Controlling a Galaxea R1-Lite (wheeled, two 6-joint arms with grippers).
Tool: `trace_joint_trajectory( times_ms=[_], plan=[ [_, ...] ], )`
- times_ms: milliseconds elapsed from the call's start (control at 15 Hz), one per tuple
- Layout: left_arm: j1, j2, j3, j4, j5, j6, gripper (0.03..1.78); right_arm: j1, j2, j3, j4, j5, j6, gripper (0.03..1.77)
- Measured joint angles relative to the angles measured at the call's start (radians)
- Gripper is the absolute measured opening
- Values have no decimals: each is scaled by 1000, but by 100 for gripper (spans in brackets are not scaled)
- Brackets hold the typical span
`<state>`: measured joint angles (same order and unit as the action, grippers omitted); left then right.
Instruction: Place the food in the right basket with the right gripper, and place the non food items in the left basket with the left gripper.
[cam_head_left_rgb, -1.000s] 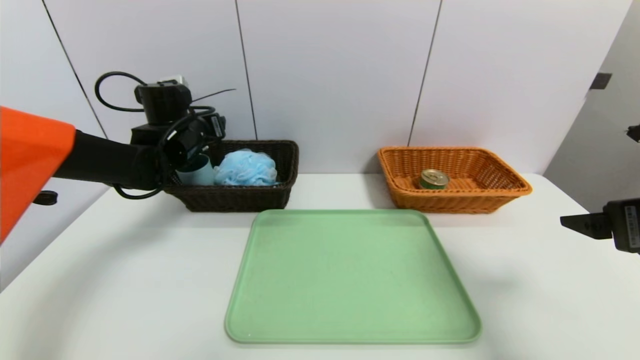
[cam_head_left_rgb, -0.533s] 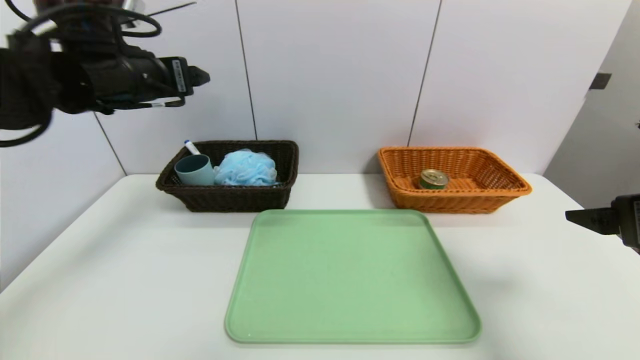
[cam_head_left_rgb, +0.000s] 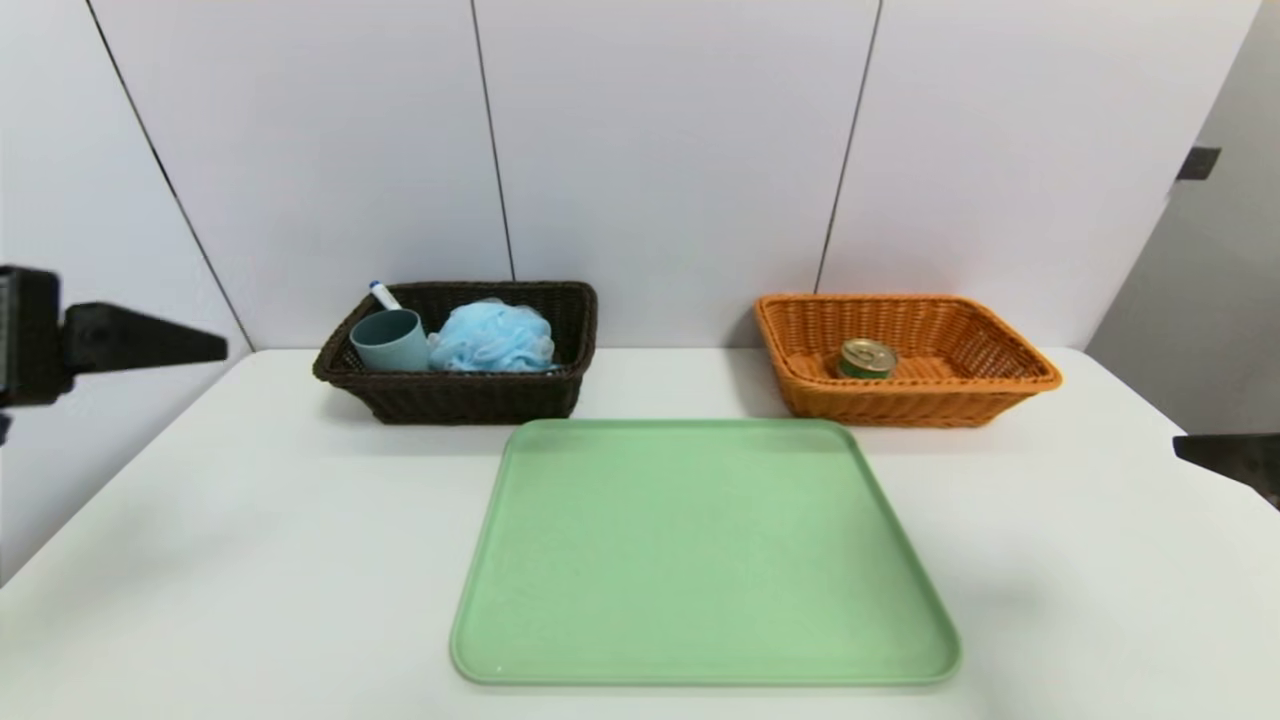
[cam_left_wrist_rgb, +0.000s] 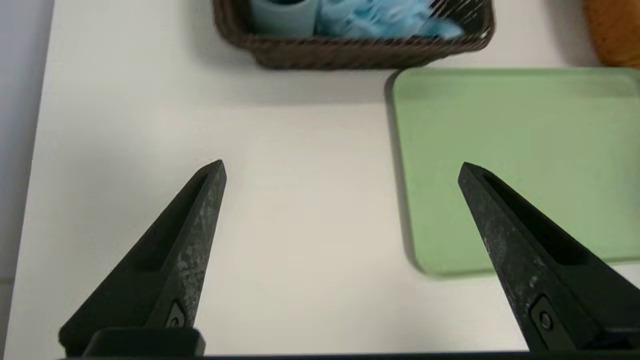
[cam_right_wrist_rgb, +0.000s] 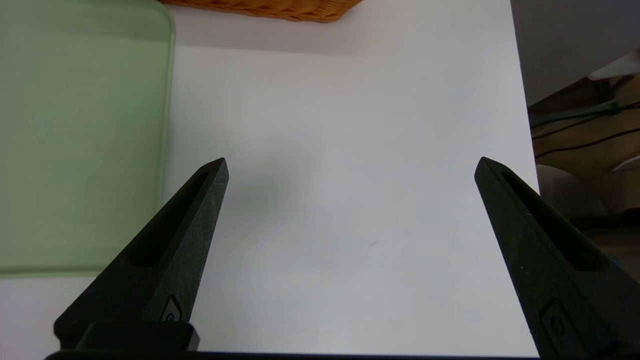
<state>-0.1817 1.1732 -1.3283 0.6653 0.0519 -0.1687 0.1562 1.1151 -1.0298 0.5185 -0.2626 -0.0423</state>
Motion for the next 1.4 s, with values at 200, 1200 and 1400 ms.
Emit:
trace_joint_trajectory(
  times_ms=[200, 1200, 1400],
  plan=[
    [107, -210, 175, 1, 6, -14, 166, 0, -86, 21, 75, 24, 3, 170],
    [174, -1138, 566, 215, -106, 289, 169, -147, -973, 417, 280, 48, -18, 170],
    [174, -1168, 624, 140, -115, 280, 169, -156, -1075, 470, 110, 149, -19, 170]
  ],
)
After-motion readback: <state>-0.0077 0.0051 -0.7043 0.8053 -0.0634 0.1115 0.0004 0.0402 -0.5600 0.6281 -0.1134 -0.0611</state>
